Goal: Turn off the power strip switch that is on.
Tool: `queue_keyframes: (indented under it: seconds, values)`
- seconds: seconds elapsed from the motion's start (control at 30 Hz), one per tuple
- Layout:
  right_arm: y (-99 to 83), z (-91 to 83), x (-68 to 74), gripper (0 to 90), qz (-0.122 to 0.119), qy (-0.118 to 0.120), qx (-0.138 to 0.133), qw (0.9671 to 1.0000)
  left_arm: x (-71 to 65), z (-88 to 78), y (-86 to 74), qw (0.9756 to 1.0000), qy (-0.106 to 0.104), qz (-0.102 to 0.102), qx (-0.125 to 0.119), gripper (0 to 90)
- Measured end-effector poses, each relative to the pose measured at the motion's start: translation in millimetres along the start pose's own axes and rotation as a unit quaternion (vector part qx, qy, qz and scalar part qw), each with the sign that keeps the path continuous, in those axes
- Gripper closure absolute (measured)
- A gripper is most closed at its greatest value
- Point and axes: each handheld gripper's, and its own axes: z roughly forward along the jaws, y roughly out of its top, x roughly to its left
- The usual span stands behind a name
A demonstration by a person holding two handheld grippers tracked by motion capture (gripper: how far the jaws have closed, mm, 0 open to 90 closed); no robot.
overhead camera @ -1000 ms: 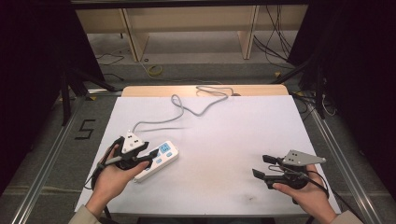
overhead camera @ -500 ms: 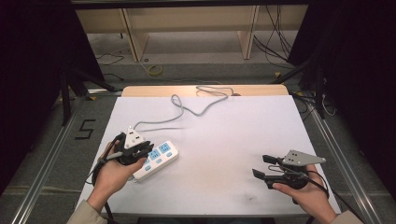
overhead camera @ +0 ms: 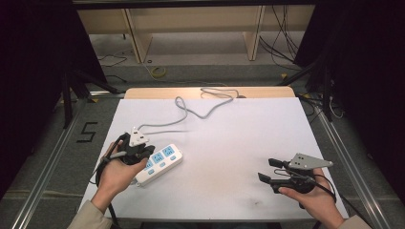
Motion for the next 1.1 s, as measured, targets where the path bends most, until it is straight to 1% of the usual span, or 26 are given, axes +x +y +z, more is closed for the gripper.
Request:
queue_keyframes:
  seconds: [0.03, 0.1, 0.13, 0.37, 0.6, 0.67, 0.73, 0.9, 1.1]
  values:
    - [0.0, 0.0, 0.0, 31.7, 0.000, 0.000, 0.000, 1.0000, 0.0, 0.8, 0.3, 1.0000, 0.000, -0.002, 0.000, 89.7]
    - [0.0, 0.0, 0.0, 31.7, 0.000, 0.000, 0.000, 1.0000, 1.0, 1.5, 1.4, 1.0000, -0.002, 0.001, 0.007, 89.7]
    - [0.0, 0.0, -0.1, 31.7, -0.001, 0.000, 0.001, 1.0000, 0.7, 2.2, 1.9, 1.0000, -0.002, -0.002, 0.009, 89.7]
    - [-0.1, 0.3, -0.1, 31.7, -0.001, 0.000, 0.001, 1.0000, 0.0, 7.0, 5.8, 0.9995, -0.005, -0.001, 0.032, 89.8]
    - [-0.2, 0.3, -0.3, 31.7, -0.002, -0.001, 0.002, 1.0000, 0.4, 13.1, 8.7, 0.9989, -0.008, -0.002, 0.046, 89.9]
    - [-0.2, 0.2, -0.2, 31.7, -0.002, -0.001, 0.004, 1.0000, 0.9, 15.0, 9.0, 0.9989, -0.011, -0.002, 0.045, 89.9]
    - [-0.2, 0.2, -0.2, 31.7, -0.002, -0.001, 0.002, 1.0000, 1.8, 16.8, 9.1, 0.9987, -0.011, 0.002, 0.049, 89.9]
    - [-0.1, 0.4, -0.3, 31.7, -0.002, -0.001, 0.003, 1.0000, 2.2, 20.6, 8.9, 0.9982, -0.006, 0.005, 0.060, 89.9]
    - [-0.1, 0.3, -0.2, 31.7, -0.002, -0.001, 0.003, 1.0000, 1.0, 23.4, 9.3, 0.9975, -0.008, 0.020, 0.067, 89.9]
